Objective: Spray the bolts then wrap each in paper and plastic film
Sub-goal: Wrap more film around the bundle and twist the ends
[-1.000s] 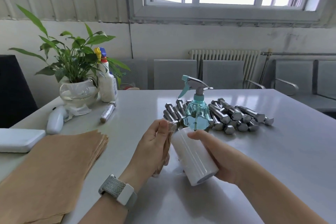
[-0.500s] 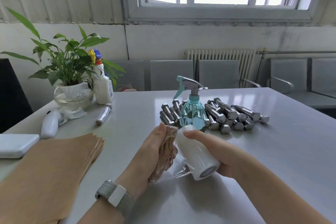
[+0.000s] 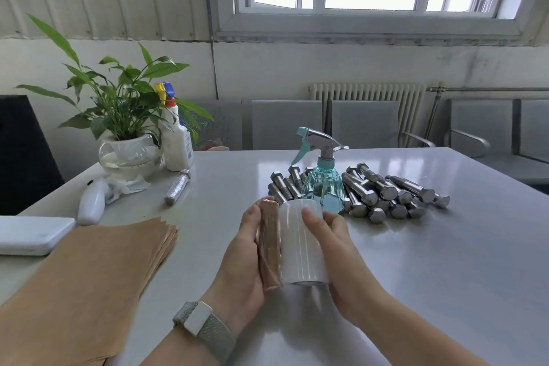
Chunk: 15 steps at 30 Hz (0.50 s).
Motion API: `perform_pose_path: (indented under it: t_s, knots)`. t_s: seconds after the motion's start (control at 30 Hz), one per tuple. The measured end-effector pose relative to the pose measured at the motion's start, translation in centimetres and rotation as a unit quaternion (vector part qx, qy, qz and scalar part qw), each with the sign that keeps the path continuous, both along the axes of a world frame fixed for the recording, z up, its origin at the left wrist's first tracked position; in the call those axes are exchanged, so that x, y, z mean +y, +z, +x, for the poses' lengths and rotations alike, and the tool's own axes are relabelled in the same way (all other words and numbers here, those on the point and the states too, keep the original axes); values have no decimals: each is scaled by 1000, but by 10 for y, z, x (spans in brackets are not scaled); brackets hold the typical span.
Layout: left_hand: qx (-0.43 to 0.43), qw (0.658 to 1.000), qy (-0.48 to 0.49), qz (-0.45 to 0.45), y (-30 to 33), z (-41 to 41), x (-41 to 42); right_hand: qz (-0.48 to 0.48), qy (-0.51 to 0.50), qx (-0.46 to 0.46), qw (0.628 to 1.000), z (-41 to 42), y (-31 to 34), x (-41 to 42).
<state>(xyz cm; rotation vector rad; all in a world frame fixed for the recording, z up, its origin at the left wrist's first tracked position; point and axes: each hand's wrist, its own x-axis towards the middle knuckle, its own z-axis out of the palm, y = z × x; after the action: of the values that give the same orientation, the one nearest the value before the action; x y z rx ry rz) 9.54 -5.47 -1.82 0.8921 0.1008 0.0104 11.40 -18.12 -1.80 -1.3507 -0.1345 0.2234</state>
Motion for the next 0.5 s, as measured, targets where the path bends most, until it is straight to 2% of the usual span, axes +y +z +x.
perform_pose_path:
  t_s: [0.17, 0.23, 0.33, 0.4, 0.43, 0.5]
  knots:
    - [-35, 999, 38, -8, -2, 0, 0, -17, -3, -61, 998, -1, -1, 1]
    - [-49, 997, 61, 18, 0, 0, 3, -24, 4, -72, 997, 0, -1, -1]
    - [-82, 978, 122, 149, -3, 1, 9, -30, -1, -56, 998, 1, -6, -2]
    - [-123, 941, 179, 259, -6, 2, 11, -19, 5, -41, 999, -2, -8, 0]
    - [-138, 924, 201, 294, -7, 2, 11, -10, 6, -37, 999, -4, -10, 1]
    - [-151, 917, 217, 300, -7, 0, 9, -3, -2, -51, 999, -6, -12, 3]
